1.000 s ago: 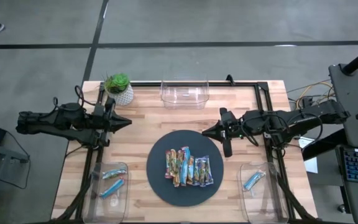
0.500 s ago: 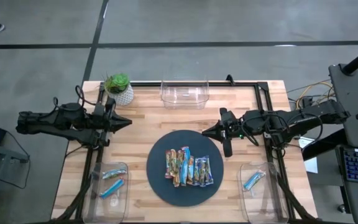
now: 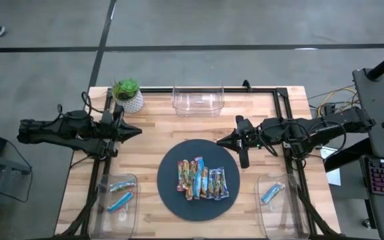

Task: Pick and place Granola Bars by type
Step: Put the blue granola bar into the top transparent bin

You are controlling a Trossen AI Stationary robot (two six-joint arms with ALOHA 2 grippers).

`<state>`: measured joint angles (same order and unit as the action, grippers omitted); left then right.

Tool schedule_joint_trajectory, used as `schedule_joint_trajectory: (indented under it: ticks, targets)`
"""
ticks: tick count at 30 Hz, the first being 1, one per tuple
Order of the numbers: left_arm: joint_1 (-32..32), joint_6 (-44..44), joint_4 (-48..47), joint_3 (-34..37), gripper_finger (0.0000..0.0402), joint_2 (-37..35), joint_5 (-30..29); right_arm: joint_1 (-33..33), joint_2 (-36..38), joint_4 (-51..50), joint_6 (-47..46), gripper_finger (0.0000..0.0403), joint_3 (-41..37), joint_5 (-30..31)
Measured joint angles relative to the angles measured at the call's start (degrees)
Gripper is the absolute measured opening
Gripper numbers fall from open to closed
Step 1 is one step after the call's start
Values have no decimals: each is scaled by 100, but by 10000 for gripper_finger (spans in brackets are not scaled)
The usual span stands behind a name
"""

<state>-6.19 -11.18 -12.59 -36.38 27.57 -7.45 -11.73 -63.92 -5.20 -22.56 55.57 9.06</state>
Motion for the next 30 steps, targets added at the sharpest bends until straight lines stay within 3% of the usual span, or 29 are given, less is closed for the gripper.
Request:
schedule_joint_trajectory:
  ticks: [16,30]
  targets:
    - [-1,299,12,0,0,-13,268,-15,0,98,327,8,401,-13]
    - [-1,302,14,0,0,-15,268,-42,0,71,351,8,238,-9]
